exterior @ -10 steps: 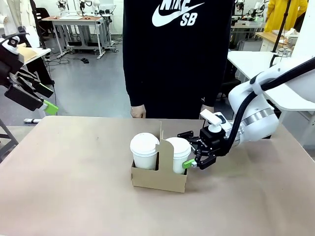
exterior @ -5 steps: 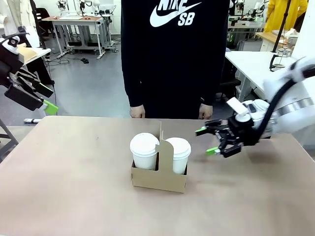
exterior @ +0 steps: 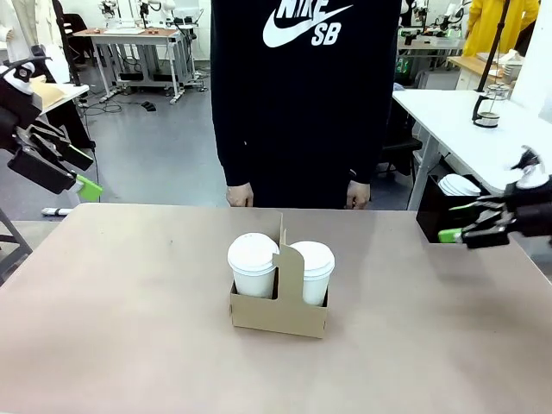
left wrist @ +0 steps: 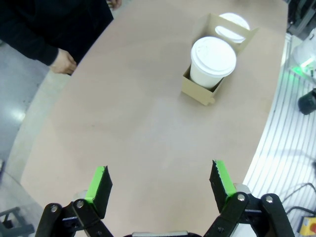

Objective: Pour a drink into a cup and package it in a carrier.
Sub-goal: Insert the held 600 ml Paper Cup into the Cup Carrier.

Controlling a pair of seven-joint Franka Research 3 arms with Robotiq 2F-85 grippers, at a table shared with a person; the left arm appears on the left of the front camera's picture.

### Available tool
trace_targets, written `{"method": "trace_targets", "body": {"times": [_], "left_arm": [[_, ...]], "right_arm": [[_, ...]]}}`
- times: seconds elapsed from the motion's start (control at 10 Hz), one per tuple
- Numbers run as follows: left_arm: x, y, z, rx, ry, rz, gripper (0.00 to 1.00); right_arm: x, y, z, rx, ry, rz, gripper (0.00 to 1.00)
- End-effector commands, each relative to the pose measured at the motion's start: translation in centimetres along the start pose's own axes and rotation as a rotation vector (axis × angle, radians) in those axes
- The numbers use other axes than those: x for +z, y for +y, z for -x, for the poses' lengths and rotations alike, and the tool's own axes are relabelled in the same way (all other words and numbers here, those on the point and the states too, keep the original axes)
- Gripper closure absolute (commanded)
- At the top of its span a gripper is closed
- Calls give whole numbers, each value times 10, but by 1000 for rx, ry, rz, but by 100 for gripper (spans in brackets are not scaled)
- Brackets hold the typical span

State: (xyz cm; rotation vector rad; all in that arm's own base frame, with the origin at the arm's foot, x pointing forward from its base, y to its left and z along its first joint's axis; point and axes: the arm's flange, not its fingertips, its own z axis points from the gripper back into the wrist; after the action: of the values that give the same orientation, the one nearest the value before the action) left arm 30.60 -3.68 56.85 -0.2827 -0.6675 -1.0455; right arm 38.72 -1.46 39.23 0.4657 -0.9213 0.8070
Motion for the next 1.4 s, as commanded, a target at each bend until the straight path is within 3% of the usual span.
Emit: {"method": "trace_targets", "body": {"times": [0.0, 0.4, 0.5, 0.6, 1.3], "left_arm": [[-1, 1, 0, 1, -23, 7, 0], [-1, 1, 0, 1, -23, 7, 0], [-1, 1, 0, 1, -23, 7, 0], [-1, 1, 0, 1, -23, 7, 0], [-1, 1, 0, 1, -23, 7, 0]], "right_arm": [[14, 48, 10, -117, 101, 131, 0], [20, 45, 17, -138, 123, 177, 0], [23, 44, 18, -183, 123, 152, 18], [-2, 1, -7, -113, 112, 166, 18], [-2, 1, -7, -113, 112, 166, 18]]}}
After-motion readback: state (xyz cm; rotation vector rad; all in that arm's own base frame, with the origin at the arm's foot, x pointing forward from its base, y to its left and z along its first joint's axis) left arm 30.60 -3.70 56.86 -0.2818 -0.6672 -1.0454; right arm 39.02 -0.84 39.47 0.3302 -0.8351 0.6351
